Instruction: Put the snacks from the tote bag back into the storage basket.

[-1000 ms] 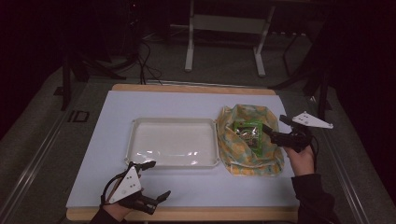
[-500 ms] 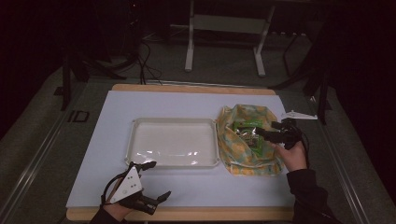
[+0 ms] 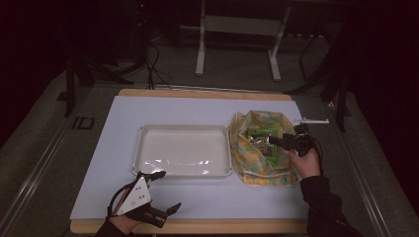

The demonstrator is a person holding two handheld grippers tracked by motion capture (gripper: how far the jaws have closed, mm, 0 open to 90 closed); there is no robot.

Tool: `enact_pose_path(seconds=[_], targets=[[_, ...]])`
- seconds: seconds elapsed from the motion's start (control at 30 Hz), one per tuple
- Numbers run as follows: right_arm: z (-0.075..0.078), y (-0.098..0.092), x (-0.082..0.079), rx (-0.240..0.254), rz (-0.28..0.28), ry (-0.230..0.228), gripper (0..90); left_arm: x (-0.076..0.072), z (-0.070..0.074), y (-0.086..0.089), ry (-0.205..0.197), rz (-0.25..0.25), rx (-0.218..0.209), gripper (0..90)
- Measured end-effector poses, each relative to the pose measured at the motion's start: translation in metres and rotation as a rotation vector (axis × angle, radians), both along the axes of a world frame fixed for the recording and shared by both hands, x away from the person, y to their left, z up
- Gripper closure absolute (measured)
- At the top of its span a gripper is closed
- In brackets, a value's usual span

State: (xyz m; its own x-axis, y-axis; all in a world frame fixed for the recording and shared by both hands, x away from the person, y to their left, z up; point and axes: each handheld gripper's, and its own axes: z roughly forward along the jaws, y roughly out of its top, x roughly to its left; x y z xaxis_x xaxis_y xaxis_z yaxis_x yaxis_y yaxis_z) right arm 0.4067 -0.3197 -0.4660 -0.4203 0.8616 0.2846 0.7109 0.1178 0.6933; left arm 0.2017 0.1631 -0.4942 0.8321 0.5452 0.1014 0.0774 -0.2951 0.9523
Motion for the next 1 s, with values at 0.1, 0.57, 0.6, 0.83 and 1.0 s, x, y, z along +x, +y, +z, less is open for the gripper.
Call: enact_pose_path(seconds=[0.1, 0.57, 0.6, 0.83, 1.0], targets=[[-0.003, -0.001, 0.002, 0.011, -0.003, 0.019, 25.9, 0.0, 0.0, 0.0, 0.0, -0.001, 0.002, 0.5], [-0.017, -0.006, 0.013, 0.033, -0.004, 0.131, 38.6, 0.0, 0.0, -0.001, 0.003, -0.005, 0.009, 0.5], [-0.019, -0.006, 0.014, 0.035, -0.002, 0.14, 38.6, 0.0, 0.0, -0.001, 0.002, -0.006, 0.01, 0.5], [-0.027, -0.008, 0.019, 0.049, 0.002, 0.196, 41.3, 0.0, -0.001, -0.001, 0.006, -0.007, 0.009, 0.5], [-0.034, -0.01, 0.023, 0.07, 0.006, 0.24, 42.9, 0.001, -0.001, -0.001, 0.006, -0.008, 0.011, 0.5]])
